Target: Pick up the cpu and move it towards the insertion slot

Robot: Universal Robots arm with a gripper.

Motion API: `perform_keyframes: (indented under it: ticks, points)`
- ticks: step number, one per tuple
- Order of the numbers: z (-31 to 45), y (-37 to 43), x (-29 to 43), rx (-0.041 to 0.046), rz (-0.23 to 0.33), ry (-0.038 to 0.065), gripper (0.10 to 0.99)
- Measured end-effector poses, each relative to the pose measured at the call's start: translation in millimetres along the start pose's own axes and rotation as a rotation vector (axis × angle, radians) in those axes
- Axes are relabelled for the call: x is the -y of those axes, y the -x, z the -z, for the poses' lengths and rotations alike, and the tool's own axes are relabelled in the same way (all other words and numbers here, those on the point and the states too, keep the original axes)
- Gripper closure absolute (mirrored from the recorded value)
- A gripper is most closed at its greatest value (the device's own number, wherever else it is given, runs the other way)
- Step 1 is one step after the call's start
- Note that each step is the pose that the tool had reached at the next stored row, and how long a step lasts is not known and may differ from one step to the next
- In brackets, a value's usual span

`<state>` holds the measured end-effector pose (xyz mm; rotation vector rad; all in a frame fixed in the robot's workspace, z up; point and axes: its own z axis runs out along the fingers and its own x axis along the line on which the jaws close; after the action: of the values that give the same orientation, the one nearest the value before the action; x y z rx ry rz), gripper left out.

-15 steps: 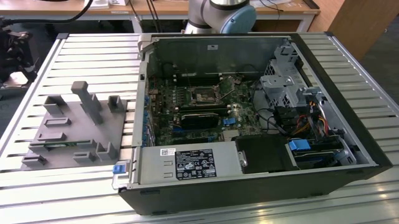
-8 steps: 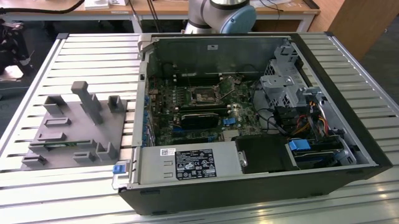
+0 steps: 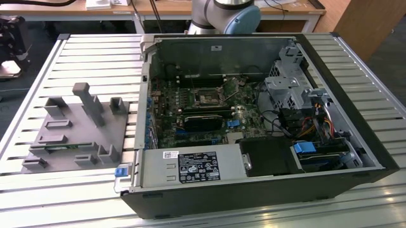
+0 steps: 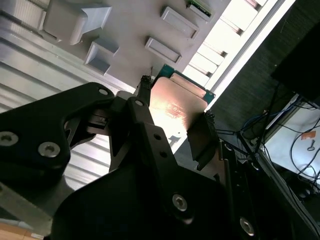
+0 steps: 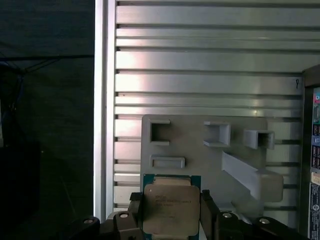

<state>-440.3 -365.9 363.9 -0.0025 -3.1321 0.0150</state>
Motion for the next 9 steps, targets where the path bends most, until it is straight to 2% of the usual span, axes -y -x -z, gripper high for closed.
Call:
perform_keyframes:
  ticks: [9]
  points:
    - [17.3,-0.1,0.0,0.0003,0.0,0.003,0.545]
